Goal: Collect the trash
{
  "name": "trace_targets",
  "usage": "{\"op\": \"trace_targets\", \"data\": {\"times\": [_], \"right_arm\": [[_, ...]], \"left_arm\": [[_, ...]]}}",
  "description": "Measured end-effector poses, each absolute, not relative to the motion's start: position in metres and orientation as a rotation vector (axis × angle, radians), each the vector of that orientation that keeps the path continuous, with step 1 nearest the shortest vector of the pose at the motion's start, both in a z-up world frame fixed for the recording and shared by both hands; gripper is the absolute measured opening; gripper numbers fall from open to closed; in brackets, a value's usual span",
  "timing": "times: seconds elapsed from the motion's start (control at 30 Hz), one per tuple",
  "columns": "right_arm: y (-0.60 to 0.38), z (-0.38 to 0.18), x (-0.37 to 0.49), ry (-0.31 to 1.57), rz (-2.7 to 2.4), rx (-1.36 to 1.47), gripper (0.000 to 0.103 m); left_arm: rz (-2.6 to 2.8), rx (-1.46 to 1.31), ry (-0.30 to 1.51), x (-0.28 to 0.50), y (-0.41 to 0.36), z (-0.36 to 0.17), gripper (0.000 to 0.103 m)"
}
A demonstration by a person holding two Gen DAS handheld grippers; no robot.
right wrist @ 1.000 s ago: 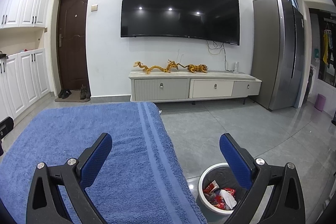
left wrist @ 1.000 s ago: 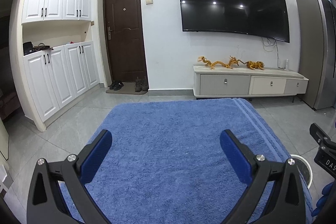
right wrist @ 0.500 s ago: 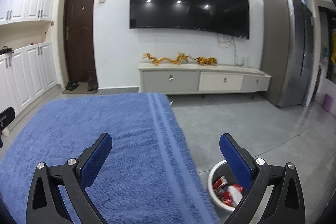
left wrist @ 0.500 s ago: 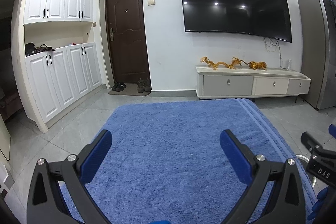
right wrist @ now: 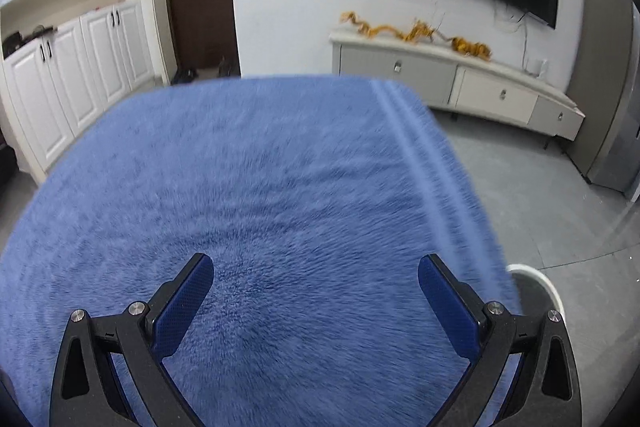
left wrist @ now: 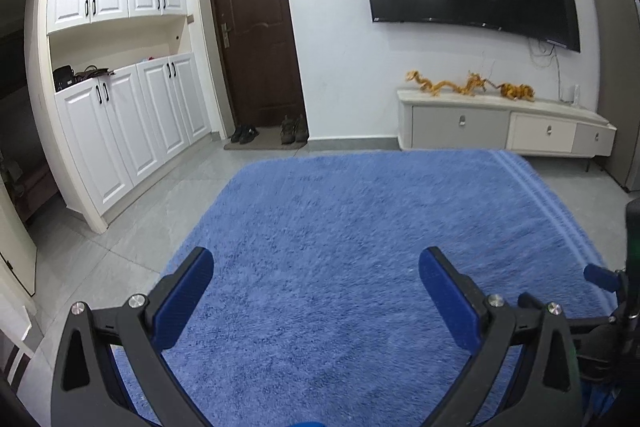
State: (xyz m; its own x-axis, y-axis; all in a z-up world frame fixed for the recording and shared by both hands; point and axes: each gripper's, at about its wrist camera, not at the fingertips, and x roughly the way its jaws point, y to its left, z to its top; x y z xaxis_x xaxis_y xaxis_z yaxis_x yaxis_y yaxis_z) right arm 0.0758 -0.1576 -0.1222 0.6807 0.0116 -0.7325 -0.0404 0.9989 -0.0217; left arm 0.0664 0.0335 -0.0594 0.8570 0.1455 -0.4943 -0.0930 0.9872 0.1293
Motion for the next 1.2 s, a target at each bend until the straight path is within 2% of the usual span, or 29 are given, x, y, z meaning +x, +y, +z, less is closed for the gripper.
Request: {"op": "trace_targets", "data": {"times": [0.13,0.7,1.2], "right_arm": [[-0.162,-0.138,0.092,0.939,0.019,-0.022,0.103],[-0.161,-0.139,0.093,0.943,0.014,-0.024,0.103],[-0.161,-0.139,0.093,0.943,0.015,-0.024,0.103]], "left_arm": [[0.118,0.101,0.567,0.082,0.032,-0.069,0.103],[0.071,0.14,0.651,0.122,0.013,-0.09,0.103],[0.092,0.129,0.661,0.131,0.024,-0.08,0.103]]}}
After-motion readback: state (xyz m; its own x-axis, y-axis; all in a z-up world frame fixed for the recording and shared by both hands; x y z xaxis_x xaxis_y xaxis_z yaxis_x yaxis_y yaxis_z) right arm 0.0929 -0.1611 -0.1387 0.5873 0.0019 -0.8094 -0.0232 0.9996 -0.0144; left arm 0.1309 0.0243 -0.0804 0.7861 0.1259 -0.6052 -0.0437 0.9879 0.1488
